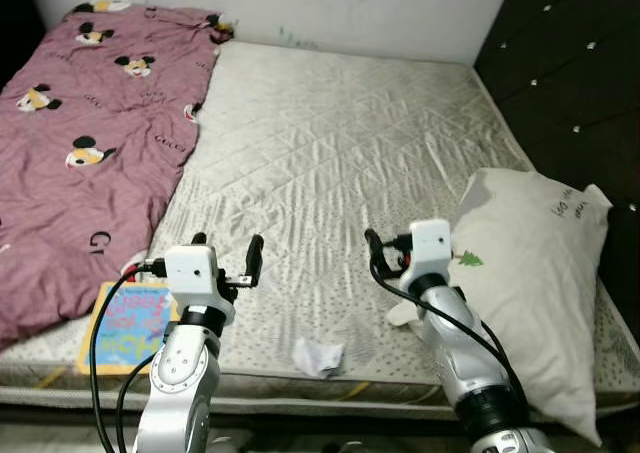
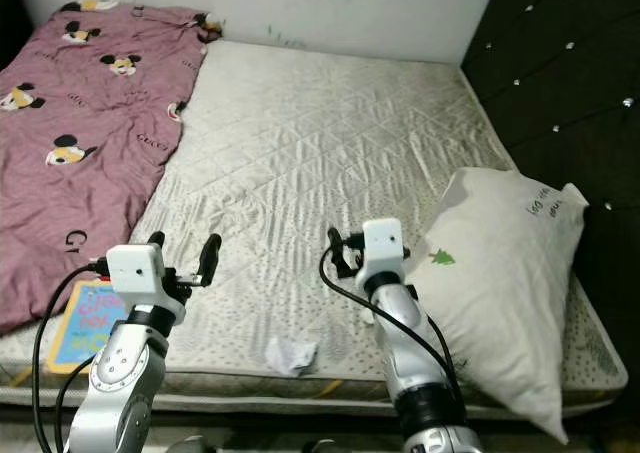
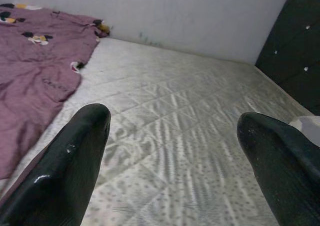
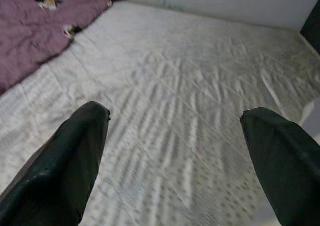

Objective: Clean up the room

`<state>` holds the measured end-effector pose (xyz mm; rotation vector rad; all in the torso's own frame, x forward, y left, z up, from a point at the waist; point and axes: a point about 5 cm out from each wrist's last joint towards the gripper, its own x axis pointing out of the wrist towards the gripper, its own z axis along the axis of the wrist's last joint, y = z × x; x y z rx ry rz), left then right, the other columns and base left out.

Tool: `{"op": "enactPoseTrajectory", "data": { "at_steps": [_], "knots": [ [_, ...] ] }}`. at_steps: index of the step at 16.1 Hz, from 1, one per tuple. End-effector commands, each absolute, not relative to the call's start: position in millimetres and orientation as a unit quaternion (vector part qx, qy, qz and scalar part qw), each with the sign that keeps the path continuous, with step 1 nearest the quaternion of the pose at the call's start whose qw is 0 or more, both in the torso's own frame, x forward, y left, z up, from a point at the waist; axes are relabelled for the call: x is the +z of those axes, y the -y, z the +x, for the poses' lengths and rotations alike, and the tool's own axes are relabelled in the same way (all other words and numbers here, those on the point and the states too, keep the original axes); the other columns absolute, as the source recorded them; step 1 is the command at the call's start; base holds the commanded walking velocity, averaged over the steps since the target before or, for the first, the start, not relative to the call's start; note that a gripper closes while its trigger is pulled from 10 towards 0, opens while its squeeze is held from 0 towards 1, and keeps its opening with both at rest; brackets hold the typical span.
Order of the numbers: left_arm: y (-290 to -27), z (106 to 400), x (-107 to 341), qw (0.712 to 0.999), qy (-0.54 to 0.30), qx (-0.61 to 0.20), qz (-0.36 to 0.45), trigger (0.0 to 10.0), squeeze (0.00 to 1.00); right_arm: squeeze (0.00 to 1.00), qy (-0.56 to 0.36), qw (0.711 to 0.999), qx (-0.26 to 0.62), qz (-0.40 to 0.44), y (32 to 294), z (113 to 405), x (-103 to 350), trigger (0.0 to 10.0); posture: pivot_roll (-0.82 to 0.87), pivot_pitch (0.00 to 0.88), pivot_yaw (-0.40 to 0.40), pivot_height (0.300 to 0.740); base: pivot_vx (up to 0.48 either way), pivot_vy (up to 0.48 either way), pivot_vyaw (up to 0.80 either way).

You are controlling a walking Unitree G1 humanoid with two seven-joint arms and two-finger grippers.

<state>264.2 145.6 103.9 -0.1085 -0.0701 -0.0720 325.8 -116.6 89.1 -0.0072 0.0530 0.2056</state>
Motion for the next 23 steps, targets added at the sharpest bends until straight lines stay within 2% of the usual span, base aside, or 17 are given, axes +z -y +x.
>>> {"op": "enactPoseTrajectory", "data": {
  "at_steps": [1, 5, 8, 11, 12, 16, 19, 23],
  "knots": [
    [-153, 262, 100, 0.998, 0.025, -0.020, -0.053, 10.0, 0.00, 0.00, -0.020, 0.994, 0.110, 0.001, 109, 326, 91, 10.0, 0.06, 0.131, -0.095, 0.740, 0.000, 0.480, 0.00],
    [-144, 258, 99, 0.998, 0.029, -0.028, -0.053, 10.0, 0.00, 0.00, -0.014, 0.993, 0.119, 0.002, 106, 324, 91, 10.0, 0.05, 0.137, -0.094, 0.740, 0.000, 0.120, 0.00],
    [-150, 263, 102, 0.998, 0.035, -0.018, -0.049, 10.0, 0.00, 0.00, -0.009, 0.993, 0.119, 0.005, 102, 330, 96, 10.0, 0.05, 0.138, -0.094, 0.740, 0.000, 0.000, 0.00],
    [-155, 263, 105, 0.997, 0.047, -0.006, -0.062, 10.0, 0.00, 0.00, 0.007, 0.994, 0.112, 0.013, 101, 332, 101, 10.0, 0.05, 0.139, -0.094, 0.740, 0.000, 0.000, -0.74],
    [-163, 261, 105, 0.996, 0.049, 0.024, -0.065, 10.0, 0.00, 0.00, 0.031, 0.995, 0.094, 0.023, 107, 332, 109, 10.0, 0.06, 0.138, -0.089, 0.740, 0.000, 0.000, 0.00],
    [-198, 242, 95, 0.992, 0.023, 0.121, -0.035, 10.0, 0.00, 0.00, 0.035, 0.998, 0.053, 0.022, 130, 327, 109, 10.0, 0.06, 0.128, -0.066, 0.740, 0.000, 0.000, 0.00],
    [-209, 232, 94, 0.991, 0.019, 0.130, -0.026, 10.0, 0.00, 0.00, 0.041, 0.999, -0.003, 0.035, 150, 324, 113, 10.0, 0.06, 0.119, -0.056, 0.740, 0.000, 0.000, 0.00],
    [-206, 236, 96, 0.993, 0.023, 0.114, -0.021, 10.0, 0.00, 0.00, 0.044, 0.999, -0.014, 0.025, 154, 326, 116, 10.0, 0.07, 0.095, -0.054, 0.740, 0.000, 0.000, 0.00]
  ]
}}
